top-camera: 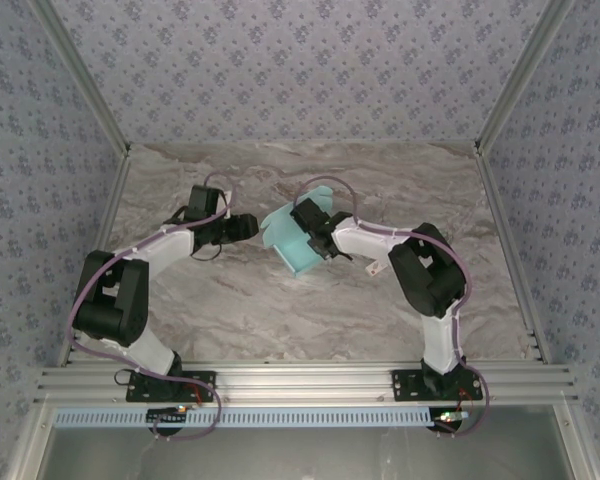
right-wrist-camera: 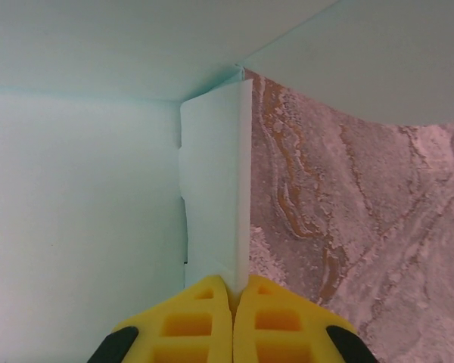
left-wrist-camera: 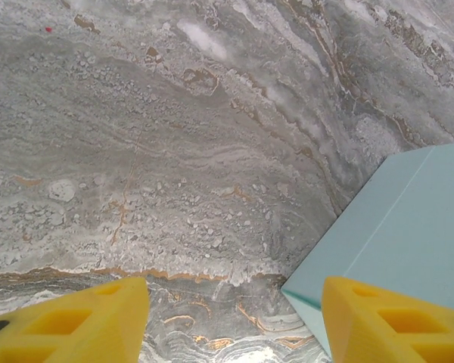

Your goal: Fold the paper box

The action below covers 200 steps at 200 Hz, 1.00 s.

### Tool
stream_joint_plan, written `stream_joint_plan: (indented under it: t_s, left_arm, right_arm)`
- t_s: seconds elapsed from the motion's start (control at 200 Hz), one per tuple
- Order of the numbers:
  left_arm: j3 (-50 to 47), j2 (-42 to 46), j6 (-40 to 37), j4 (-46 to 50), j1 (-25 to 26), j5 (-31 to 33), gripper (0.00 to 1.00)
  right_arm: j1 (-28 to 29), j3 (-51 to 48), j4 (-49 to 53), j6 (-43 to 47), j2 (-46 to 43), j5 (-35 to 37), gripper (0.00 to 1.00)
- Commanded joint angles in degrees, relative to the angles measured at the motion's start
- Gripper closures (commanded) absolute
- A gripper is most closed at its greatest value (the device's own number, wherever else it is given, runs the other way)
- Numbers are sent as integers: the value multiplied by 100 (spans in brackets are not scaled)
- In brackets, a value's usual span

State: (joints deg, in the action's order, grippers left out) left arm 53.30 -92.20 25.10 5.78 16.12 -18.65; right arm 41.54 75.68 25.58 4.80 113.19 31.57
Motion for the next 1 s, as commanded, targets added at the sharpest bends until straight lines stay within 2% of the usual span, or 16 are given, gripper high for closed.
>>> stream_joint_plan:
  t_s: [0.0, 0.09, 0.185, 0.365, 0.819, 0.994]
  left_arm:
    - [-73, 47, -41, -106, -50, -24, 38]
    - [-92, 36, -41, -113, -48, -39, 38]
    - [-96, 45, -36, -123, -48, -50, 38]
    - [-101, 62, -41, -126, -48, -80, 38]
    - [-128, 80, -6, -147, -48, -154, 38]
    - [-144, 71, 12, -165, -36, -157, 38]
  right_arm:
    - [7, -80, 702, -156, 450, 596, 97]
    - [-14, -107, 612, -192, 327, 402, 97]
    - [-107, -95, 503, -262, 62, -152, 97]
    - [-345, -32, 423, -395, -326, -1061, 88]
    - [-558, -89, 566, -892, -523, -1526, 66]
    - [-611, -359, 347, -1286, -886, -2029, 62]
